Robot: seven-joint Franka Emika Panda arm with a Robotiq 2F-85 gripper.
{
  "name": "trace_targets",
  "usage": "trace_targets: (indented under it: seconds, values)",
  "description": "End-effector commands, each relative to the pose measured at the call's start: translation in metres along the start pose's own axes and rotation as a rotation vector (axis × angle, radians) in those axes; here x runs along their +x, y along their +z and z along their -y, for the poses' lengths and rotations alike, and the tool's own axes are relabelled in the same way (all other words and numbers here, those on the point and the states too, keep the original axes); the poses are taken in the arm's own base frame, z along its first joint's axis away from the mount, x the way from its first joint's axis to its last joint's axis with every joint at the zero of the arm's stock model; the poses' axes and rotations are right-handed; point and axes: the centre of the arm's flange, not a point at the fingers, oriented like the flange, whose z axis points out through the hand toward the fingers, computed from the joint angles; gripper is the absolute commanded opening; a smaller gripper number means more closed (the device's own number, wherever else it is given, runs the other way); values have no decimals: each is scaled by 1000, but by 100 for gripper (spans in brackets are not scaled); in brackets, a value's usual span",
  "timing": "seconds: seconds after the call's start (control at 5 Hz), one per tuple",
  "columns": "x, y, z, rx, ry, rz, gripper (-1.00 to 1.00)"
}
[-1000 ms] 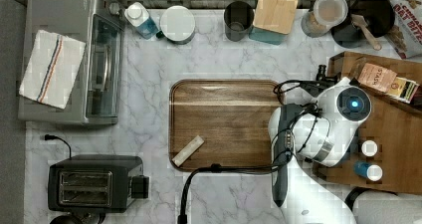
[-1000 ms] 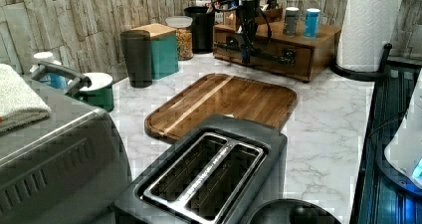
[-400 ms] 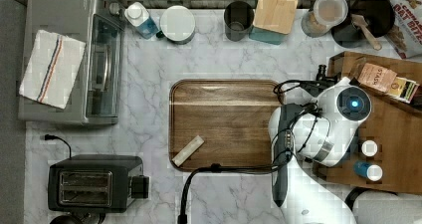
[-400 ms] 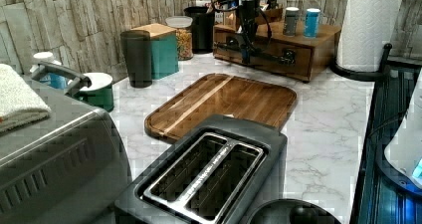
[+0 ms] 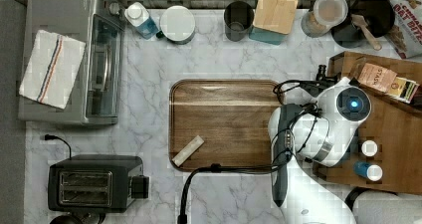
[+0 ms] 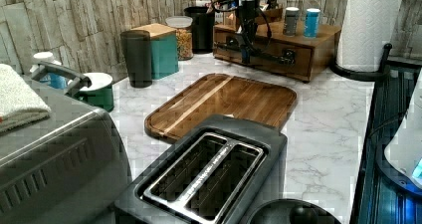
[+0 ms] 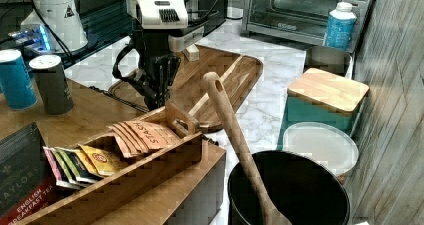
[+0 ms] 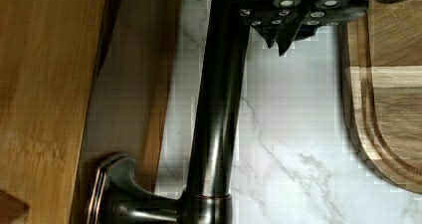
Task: Close the drawer.
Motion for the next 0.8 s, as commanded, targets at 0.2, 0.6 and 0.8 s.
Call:
trace_targets:
  seconds: [0.2,0.6,0.8]
  values:
    - [-35,-74,-149,-151,211,-141,-100]
    - [-35,-74,-149,-151,211,-141,-100]
    - [-35,-74,-149,-151,211,-141,-100]
